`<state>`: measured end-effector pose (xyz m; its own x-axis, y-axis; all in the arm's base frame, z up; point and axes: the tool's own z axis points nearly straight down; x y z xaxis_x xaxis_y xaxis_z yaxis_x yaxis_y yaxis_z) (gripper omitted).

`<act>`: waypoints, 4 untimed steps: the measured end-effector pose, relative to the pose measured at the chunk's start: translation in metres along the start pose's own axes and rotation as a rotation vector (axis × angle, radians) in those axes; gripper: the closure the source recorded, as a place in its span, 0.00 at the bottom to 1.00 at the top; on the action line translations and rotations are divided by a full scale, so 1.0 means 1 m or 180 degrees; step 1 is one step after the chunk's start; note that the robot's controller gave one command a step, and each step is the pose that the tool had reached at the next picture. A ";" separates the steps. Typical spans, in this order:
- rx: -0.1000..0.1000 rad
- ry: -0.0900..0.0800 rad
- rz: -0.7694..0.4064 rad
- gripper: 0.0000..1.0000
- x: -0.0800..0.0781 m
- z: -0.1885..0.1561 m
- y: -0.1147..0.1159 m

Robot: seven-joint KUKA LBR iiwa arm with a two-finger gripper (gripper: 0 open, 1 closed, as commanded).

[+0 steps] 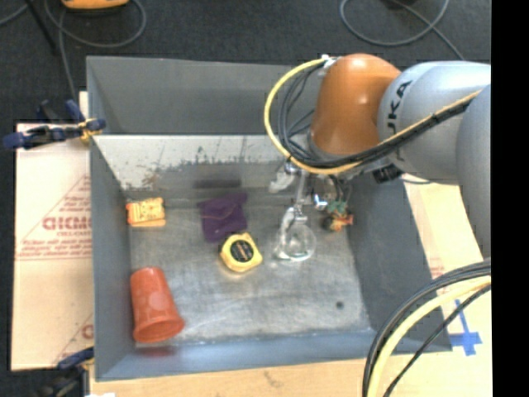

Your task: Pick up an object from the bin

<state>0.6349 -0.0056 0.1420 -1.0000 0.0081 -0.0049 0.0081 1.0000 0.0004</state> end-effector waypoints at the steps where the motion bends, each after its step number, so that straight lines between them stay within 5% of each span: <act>1: 0.0003 0.0017 -0.0264 0.00 0.020 -0.036 0.000; 2: 0.0006 -0.0015 -0.0976 0.00 0.022 -0.054 -0.016; 3: 0.0008 -0.0013 -0.1217 0.00 0.023 -0.049 -0.021; 4: -0.0012 0.0051 -0.1563 0.00 0.027 -0.039 -0.015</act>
Offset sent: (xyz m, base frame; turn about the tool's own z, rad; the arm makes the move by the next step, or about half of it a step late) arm -0.0297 -0.0345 0.0432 -0.4629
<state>0.6072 -0.0202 0.1804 -0.8856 -0.4644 0.0101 -0.4643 0.8856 0.0056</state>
